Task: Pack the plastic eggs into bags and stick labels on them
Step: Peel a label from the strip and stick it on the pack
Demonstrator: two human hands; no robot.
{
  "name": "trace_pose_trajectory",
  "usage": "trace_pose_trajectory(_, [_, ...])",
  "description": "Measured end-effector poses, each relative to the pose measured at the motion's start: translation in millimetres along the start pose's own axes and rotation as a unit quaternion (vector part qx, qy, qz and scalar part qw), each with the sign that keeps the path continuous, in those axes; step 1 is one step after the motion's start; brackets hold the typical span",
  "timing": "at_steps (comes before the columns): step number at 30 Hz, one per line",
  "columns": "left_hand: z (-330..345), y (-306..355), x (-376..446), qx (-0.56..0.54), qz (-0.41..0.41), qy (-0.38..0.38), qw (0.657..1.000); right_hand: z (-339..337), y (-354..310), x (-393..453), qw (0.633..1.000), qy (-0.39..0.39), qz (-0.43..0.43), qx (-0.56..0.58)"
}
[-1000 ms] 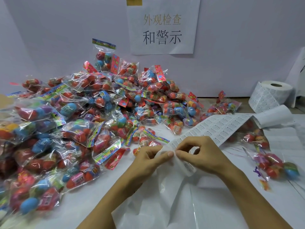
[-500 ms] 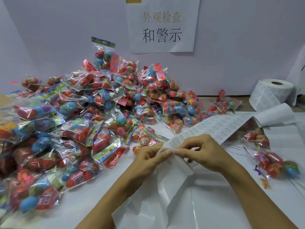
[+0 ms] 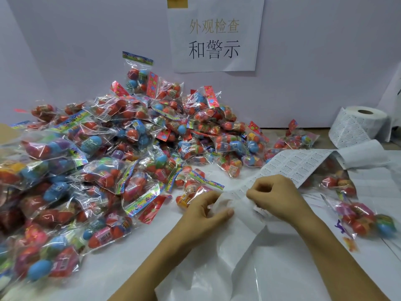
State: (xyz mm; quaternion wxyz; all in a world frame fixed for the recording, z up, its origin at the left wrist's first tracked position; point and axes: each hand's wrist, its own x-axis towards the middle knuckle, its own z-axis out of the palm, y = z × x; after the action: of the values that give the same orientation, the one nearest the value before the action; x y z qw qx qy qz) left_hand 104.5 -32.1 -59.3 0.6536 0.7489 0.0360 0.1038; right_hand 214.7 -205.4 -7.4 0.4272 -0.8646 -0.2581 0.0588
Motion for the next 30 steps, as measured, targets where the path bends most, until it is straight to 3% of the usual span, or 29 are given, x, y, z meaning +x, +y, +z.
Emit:
trace_pose_trajectory(4, [4.8, -1.7, -2.3, 0.062, 0.032, -0.001, 0.998, -3.3, 2.7, 4.0, 0.987, 0.14, -0.014, 0.08])
trace_pose_trajectory(9, [13.4, -3.1, -5.9, 0.258, 0.129, -0.058, 0.956, 14.8, 2.4, 1.9, 0.986, 0.138, -0.064, 0.075])
trace_pose_trajectory(11, [15.2, -4.5, -7.4, 0.289, 0.149, -0.07, 0.943, 20.2, 4.2, 2.2, 0.982, 0.158, -0.084, 0.055])
trace_pose_trajectory(14, [15.8, 2.4, -4.9, 0.198, 0.128, 0.022, 0.972, 25.4, 5.5, 0.9, 0.972, 0.201, -0.123, 0.023])
trace_pose_trajectory(16, [14.2, 11.0, -1.2, 0.018, 0.041, 0.087, 0.995, 28.0, 5.0, -1.1, 0.962, 0.217, -0.168, 0.01])
trace_pose_trajectory(19, [6.6, 16.4, 2.9, -0.174, -0.046, 0.087, 0.98, 38.1, 2.2, -6.0, 0.951, 0.205, -0.233, -0.006])
trace_pose_trajectory(24, [0.2, 17.6, 1.6, -0.204, -0.023, 0.035, 0.978, 49.6, -3.8, -11.4, 0.952, 0.166, -0.258, 0.016])
trace_pose_trajectory(30, [-5.6, 17.1, 2.5, -0.223, 0.011, 0.045, 0.974, 50.1, -1.3, -9.0, 0.973, 0.104, -0.184, 0.092])
